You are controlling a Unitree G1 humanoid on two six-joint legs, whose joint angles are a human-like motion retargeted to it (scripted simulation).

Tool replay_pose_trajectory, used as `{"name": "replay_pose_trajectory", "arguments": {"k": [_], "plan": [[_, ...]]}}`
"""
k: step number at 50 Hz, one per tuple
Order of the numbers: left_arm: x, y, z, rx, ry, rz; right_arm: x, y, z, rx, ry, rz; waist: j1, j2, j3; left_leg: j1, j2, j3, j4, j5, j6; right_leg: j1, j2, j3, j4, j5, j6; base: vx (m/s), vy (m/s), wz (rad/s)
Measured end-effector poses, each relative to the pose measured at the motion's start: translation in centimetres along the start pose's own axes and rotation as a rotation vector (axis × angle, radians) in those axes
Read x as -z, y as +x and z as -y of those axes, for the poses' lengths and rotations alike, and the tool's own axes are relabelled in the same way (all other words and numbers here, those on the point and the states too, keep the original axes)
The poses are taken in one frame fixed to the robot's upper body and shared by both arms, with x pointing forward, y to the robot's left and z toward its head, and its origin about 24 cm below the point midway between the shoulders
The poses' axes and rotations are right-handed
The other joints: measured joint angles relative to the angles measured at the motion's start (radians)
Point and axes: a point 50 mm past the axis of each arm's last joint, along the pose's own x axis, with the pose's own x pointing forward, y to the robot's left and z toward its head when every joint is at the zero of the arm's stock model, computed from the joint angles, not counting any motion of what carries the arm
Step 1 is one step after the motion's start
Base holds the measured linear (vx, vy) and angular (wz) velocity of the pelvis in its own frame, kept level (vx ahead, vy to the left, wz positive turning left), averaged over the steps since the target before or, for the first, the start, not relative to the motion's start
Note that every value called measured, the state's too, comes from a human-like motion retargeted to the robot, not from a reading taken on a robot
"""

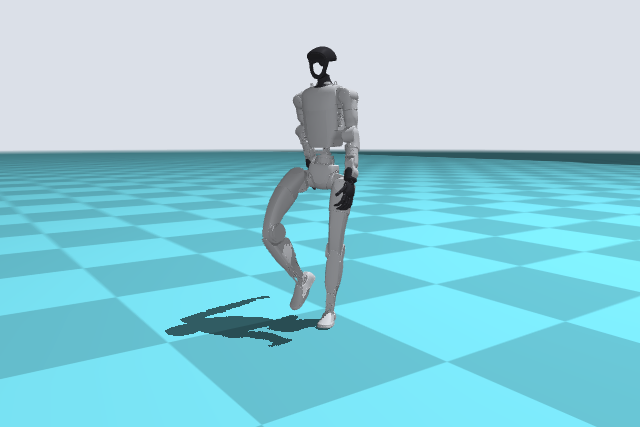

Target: In place motions

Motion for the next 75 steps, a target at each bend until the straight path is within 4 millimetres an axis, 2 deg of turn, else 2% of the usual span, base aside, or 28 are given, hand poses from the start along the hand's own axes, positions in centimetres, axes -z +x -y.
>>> {"name": "replay_pose_trajectory", "arguments": {"k": [4, 8, 11, 13, 16, 20, 23, 25, 27, 31, 33, 36, 38, 40, 44, 49, 53, 55, 57, 59, 61, 63, 65, 67, 68, 70, 73, 75], "plan": [[4.6, -0.9, 0.9, 0.005, -0.088, -0.138, -1.5, -0.1, -1.1, -0.035, -0.022, 0.042, 0.08, -0.018, -0.034, 0.024, -0.017, 0.058, -0.017, -0.013, -0.021, 0.284, 0.1, 0.037, -0.392, 0.048, 0.044, 0.01, -0.02, -0.79], [11.0, -3.5, 1.1, -0.158, -0.309, -0.267, -8.3, -1.0, -2.1, -0.059, -0.17, 0.175, 0.134, -0.067, -0.061, 0.061, -0.069, 0.14, 0.002, -0.052, -0.03, 0.631, 0.166, 0.101, -0.908, 0.087, 0.129, 0.13, 0.0, -0.89], [16.6, -6.9, 1.3, -0.346, -0.474, -0.418, -16.3, -3.7, -4.5, -0.146, -0.31, 0.389, 0.153, -0.107, -0.08, 0.052, -0.113, 0.204, 0.077, -0.102, -0.024, 0.792, 0.13, -0.022, -1.201, -0.142, 0.126, 0.03, -0.05, -0.88], [19.6, -9.1, 1.7, -0.398, -0.543, -0.557, -22.1, -7.1, -7.5, -0.279, -0.414, 0.6, 0.218, -0.124, -0.078, 0.016, -0.101, 0.289, 0.175, -0.12, -0.02, 0.813, 0.127, 0.053, -1.309, -0.115, 0.124, -0.16, -0.1, -1.94], [22.1, -11.4, 2.7, -0.347, -0.583, -0.754, -29.5, -15.3, -12.1, -0.46, -0.596, 1.005, 0.265, -0.125, -0.041, -0.095, -0.062, 0.262, 0.339, -0.098, -0.023, 0.785, 0.117, 0.146, -1.347, -0.062, 0.157, -0.35, -0.23, -1.14], [24.1, -13.6, 4.0, -0.176, -0.593, -0.853, -34.3, -25.1, -14.2, -0.36, -0.838, 1.449, 0.235, -0.136, -0.002, -0.074, -0.07, 0.28, 0.293, -0.149, -0.007, 0.747, 0.133, 0.183, -1.336, -0.043, 0.133, -0.26, -0.15, -0.28], [23.8, -13.4, 4.8, -0.088, -0.54, -0.865, -34.3, -25.9, -14.0, -0.241, -0.88, 1.571, 0.165, -0.108, -0.014, -0.042, -0.078, 0.273, 0.197, -0.194, -0.004, 0.734, 0.157, 0.17, -1.336, -0.048, 0.127, -0.19, -0.02, 0.6], [23.0, -12.4, 5.0, -0.069, -0.499, -0.826, -33.1, -23.0, -13.2, -0.194, -0.875, 1.515, 0.107, -0.089, -0.036, -0.062, -0.084, 0.207, 0.178, -0.176, -0.011, 0.723, 0.169, 0.153, -1.339, -0.055, 0.12, 0.02, 0.03, 1.16], [21.1, -10.3, 4.6, -0.041, -0.468, -0.722, -31.0, -18.0, -11.5, -0.18, -0.856, 1.321, 0.1, -0.092, -0.041, -0.085, -0.087, 0.184, 0.184, -0.16, -0.024, 0.716, 0.16, 0.135, -1.338, -0.06, 0.115, -0.03, -0.01, 0.89], [16.0, -6.3, 3.1, 0.068, -0.327, -0.458, -23.5, -8.0, -6.6, -0.177, -0.723, 0.792, 0.158, -0.106, -0.003, -0.086, -0.082, 0.205, 0.213, -0.151, -0.029, 0.734, 0.138, 0.077, -1.343, -0.063, 0.114, -0.1, -0.04, 0.5], [14.7, -5.5, 2.0, 0.079, -0.19, -0.4, -17.6, -4.1, -4.3, -0.154, -0.574, 0.491, 0.19, -0.106, -0.004, -0.119, -0.071, 0.225, 0.285, -0.112, -0.02, 0.738, 0.126, 0.046, -1.351, -0.063, 0.113, -0.02, 0.0, 0.35], [15.4, -6.0, 0.4, 0.0, 0.02, -0.413, -10.8, -1.6, -2.1, -0.154, -0.311, 0.231, 0.213, -0.101, -0.022, -0.295, -0.027, 0.183, 0.571, 0.043, -0.001, 0.714, 0.113, 0.01, -1.36, -0.057, 0.106, -0.01, 0.0, 0.63], [17.4, -7.4, 0.2, -0.041, 0.091, -0.471, -10.2, -1.4, -1.6, -0.112, -0.14, 0.21, 0.289, -0.125, 0.009, -0.448, -0.056, 0.123, 0.81, 0.076, 0.005, 0.714, 0.089, 0.044, -1.363, -0.04, 0.1, -0.03, -0.04, -0.72], [20.1, -9.4, 1.0, 0.002, 0.086, -0.578, -13.6, -2.4, -2.1, -0.058, 0.004, 0.319, 0.357, -0.134, 0.054, -0.611, -0.021, 0.128, 1.108, 0.015, 0.001, 0.712, 0.085, 0.067, -1.359, -0.025, 0.087, -0.11, 0.01, -1.41], [26.3, -16.3, 4.1, 0.248, -0.101, -0.946, -24.8, -8.5, -5.5, -0.176, -0.099, 0.677, 0.507, -0.176, 0.088, -0.949, 0.091, 0.184, 1.529, -0.085, 0.011, 0.678, 0.069, 0.173, -1.328, -0.014, 0.052, -0.1, 0.05, -1.62], [29.8, -22.7, 6.1, 0.277, -0.313, -1.175, -35.4, -22.2, -10.8, -0.374, -0.532, 1.176, 0.617, -0.212, 0.106, -1.184, 0.179, 0.236, 1.659, -0.104, 0.015, 0.626, 0.023, 0.243, -1.269, -0.008, 0.052, 0.05, 0.08, -1.15], [30.3, -23.3, 4.6, 0.166, -0.335, -1.189, -38.8, -33.3, -11.5, -0.308, -0.601, 1.62, 0.629, -0.202, 0.101, -1.118, 0.157, 0.23, 1.579, -0.09, 0.006, 0.647, 0.021, 0.247, -1.263, -0.025, 0.048, 0.08, 0.04, 0.37], [29.8, -22.1, 3.4, 0.13, -0.333, -1.152, -39.2, -36.9, -11.0, -0.271, -0.576, 1.786, 0.616, -0.185, 0.083, -1.016, 0.122, 0.204, 1.5, -0.093, -0.01, 0.669, 0.031, 0.219, -1.274, -0.037, 0.052, 0.1, 0.02, 0.91], [29.3, -21.0, 2.5, 0.086, -0.331, -1.095, -39.1, -37.7, -10.9, -0.242, -0.558, 1.842, 0.601, -0.188, 0.036, -0.875, 0.06, 0.186, 1.354, -0.095, -0.035, 0.672, 0.026, 0.198, -1.285, -0.047, 0.063, 0.15, 0.05, 0.93], [27.8, -18.4, 1.0, 0.006, -0.337, -0.99, -39.0, -36.9, -10.7, -0.215, -0.536, 1.851, 0.556, -0.162, 0.018, -0.683, -0.032, 0.145, 1.151, -0.089, -0.04, 0.71, 0.047, 0.141, -1.282, -0.076, 0.069, 0.2, 0.09, 1.17], [26.4, -16.3, 0.3, -0.088, -0.358, -0.881, -38.4, -33.8, -11.2, -0.228, -0.574, 1.763, 0.5, -0.153, -0.013, -0.453, -0.119, 0.115, 0.853, -0.053, -0.032, 0.74, 0.058, 0.09, -1.275, -0.104, 0.073, 0.29, 0.13, 0.97], [24.9, -14.3, 0.0, -0.168, -0.398, -0.772, -37.0, -29.0, -11.8, -0.251, -0.639, 1.61, 0.443, -0.131, -0.044, -0.186, -0.219, -0.065, 0.433, -0.007, -0.086, 0.765, 0.084, 0.044, -1.24, -0.141, 0.071, 0.4, 0.11, 0.58], [23.3, -12.5, 0.0, -0.221, -0.44, -0.666, -34.6, -23.1, -11.9, -0.259, -0.711, 1.409, 0.373, -0.103, -0.085, 0.045, -0.152, 0.181, 0.141, -0.166, -0.01, 0.76, 0.106, -0.014, -1.158, -0.157, 0.062, 0.46, 0.17, 0.74], [21.2, -10.5, 0.5, -0.249, -0.456, -0.565, -30.8, -16.3, -10.6, -0.211, -0.776, 1.165, 0.239, -0.036, -0.137, 0.083, -0.112, 0.159, -0.013, -0.11, 0.039, 0.694, 0.129, -0.122, -0.997, -0.005, 0.034, 0.38, 0.14, 1.46], [19.2, -8.8, 0.6, -0.259, -0.441, -0.492, -28.8, -13.3, -9.2, -0.161, -0.786, 1.046, 0.199, -0.002, -0.151, 0.057, -0.064, 0.133, -0.035, -0.084, 0.018, 0.569, 0.123, -0.095, -0.823, 0.106, 0.027, 0.02, 0.13, 1.1], [13.2, -5.0, -0.5, -0.313, -0.331, -0.286, -25.4, -9.2, -6.2, -0.067, -0.708, 0.835, 0.137, 0.002, -0.073, 0.065, -0.043, 0.076, -0.058, -0.053, 0.014, 0.37, 0.127, 0.001, -0.491, 0.202, -0.006, -0.35, 0.1, 0.97], [1.4, -0.9, -2.6, -0.301, -0.106, 0.086, -19.0, -4.6, -1.9, -0.006, -0.475, 0.469, 0.017, -0.009, 0.083, 0.107, -0.045, 0.005, -0.068, -0.014, 0.029, 0.172, 0.02, -0.022, -0.067, 0.067, -0.036, -0.51, 0.11, 1.42], [-5.2, -0.1, -3.0, -0.207, 0.002, 0.262, -13.7, -2.4, -0.2, -0.017, -0.295, 0.236, -0.042, 0.003, 0.132, 0.084, -0.025, -0.034, -0.053, 0.006, 0.034, 0.043, -0.011, -0.041, 0.111, 0.025, -0.062, -0.2, 0.07, 1.06]]}}
